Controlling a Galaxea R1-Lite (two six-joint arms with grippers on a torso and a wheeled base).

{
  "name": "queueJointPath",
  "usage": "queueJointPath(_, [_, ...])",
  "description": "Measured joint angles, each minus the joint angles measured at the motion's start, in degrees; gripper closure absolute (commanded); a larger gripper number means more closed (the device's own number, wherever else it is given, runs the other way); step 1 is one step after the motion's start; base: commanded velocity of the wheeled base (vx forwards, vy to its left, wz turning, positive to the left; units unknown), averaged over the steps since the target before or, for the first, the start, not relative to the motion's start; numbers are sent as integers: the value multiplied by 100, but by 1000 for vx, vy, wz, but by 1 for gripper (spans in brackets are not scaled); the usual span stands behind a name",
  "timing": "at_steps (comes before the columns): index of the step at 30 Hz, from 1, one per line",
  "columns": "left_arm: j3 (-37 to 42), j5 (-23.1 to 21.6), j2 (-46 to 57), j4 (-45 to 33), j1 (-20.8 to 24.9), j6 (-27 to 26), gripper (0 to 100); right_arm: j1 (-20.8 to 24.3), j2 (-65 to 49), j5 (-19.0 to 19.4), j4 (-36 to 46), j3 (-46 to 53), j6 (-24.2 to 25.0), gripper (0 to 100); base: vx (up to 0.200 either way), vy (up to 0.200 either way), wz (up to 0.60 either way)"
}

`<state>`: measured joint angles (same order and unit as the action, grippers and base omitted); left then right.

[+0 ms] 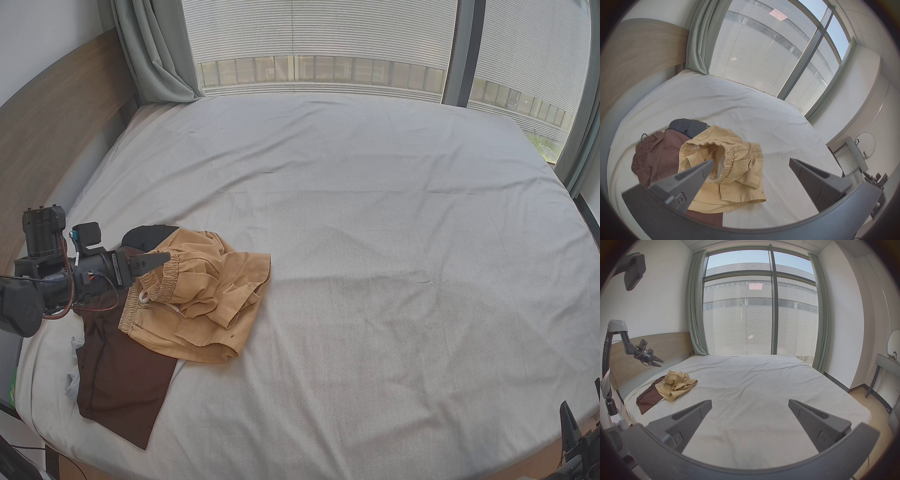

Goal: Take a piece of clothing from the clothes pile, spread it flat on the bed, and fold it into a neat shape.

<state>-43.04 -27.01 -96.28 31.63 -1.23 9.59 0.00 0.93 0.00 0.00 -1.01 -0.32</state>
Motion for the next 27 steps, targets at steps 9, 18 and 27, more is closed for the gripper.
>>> queueJointPath(9, [-254, -11, -592, 107, 68, -111, 0, 0, 0, 0, 0, 0, 0, 0, 0, 0, 0])
queueJointPath(18, [-621, -13, -1104, 123, 194, -112, 0, 0, 0, -5, 0, 0, -1, 0, 0, 0, 0])
queueJointPath(27, [-970, -11, -1552, 132, 277, -117, 0, -5, 0, -5, 0, 0, 7, 0, 0, 0, 0])
